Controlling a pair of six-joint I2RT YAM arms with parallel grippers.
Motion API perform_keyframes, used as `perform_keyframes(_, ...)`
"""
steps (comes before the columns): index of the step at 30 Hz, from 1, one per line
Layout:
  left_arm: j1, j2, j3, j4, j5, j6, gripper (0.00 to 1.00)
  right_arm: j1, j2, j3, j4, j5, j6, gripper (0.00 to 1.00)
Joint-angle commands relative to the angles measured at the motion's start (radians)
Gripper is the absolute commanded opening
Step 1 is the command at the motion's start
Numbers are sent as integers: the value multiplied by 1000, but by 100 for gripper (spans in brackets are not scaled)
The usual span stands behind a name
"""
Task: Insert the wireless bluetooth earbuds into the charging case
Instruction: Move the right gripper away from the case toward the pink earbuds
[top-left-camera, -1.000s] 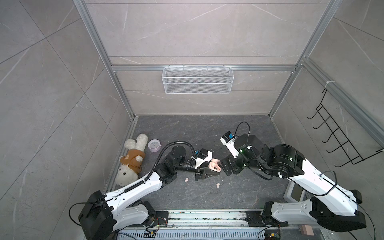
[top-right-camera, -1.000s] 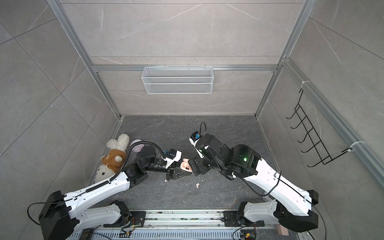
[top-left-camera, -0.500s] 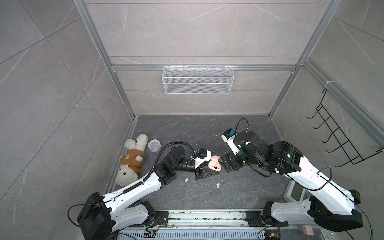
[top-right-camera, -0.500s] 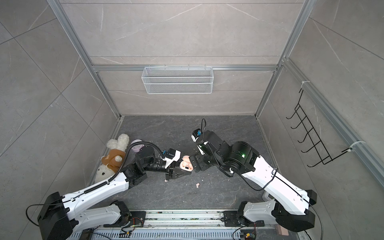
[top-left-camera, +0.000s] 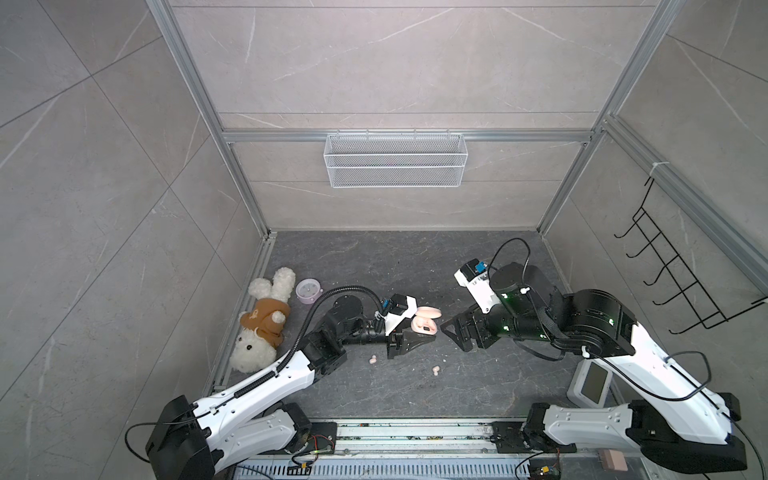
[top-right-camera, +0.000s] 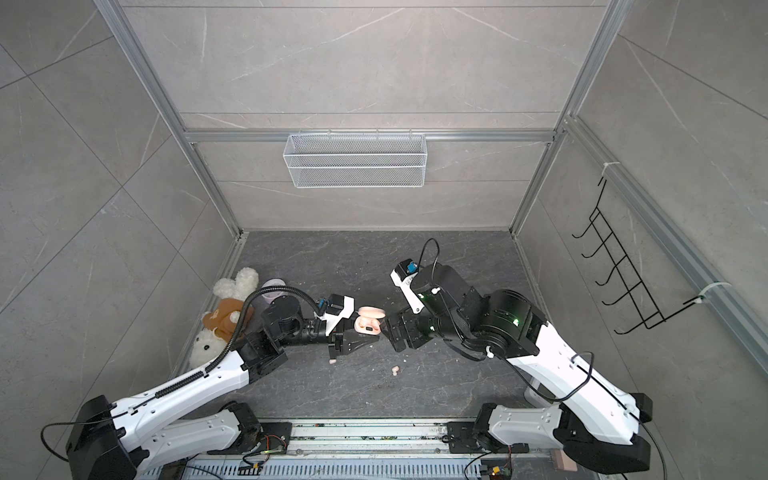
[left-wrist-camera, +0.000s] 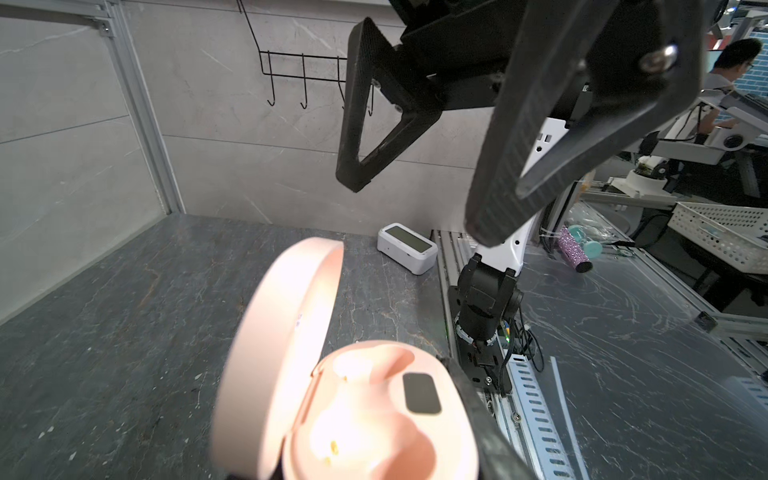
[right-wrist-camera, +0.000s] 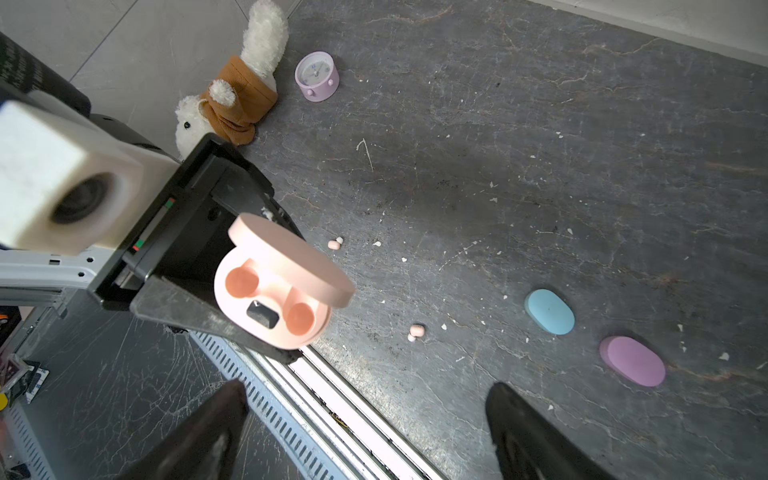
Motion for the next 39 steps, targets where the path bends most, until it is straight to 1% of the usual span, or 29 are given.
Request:
perform_keyframes(1, 9, -47, -14, -1, -60, -26, 22, -8, -27, -46, 20, -11, 85, 93)
perform_keyframes(4, 14, -70, -20, -43, -76, -15, 22, -24, -61, -139, 48, -4, 163, 94)
perform_keyframes(10, 15, -151, -60, -88, -122, -25, 23, -105, -112, -338, 98, -15, 367, 94)
perform_keyframes(13, 15, -192, -73, -120, -137, -27, 23, -111, -94, -428, 127, -14, 507, 94)
perform_keyframes(18, 15, -245, -95, -142, -160, -38, 23, -109, -77, -597, 208, -12, 777, 92)
perform_keyframes(21, 15, -268, -109, -142, -171, -42, 23, -109, -69, -684, 276, -24, 880, 90)
perform_keyframes(24, 15, -279, -120, -144, -178, -47, 23, -107, -36, -728, 326, -31, 944, 88)
perform_keyframes(29, 15, -287, -126, -141, -184, -52, 23, -94, 41, -766, 390, -38, 1010, 83)
perform_keyframes(31, 15, -292, -128, -146, -187, -53, 23, -93, 64, -803, 450, -52, 1034, 81)
perform_keyframes(35, 15, -305, -137, -146, -198, -56, 23, -92, 130, -839, 542, -85, 1061, 76)
perform_keyframes(39, 15, -311, -145, -144, -199, -59, 23, -87, 205, -819, 575, -101, 1062, 71)
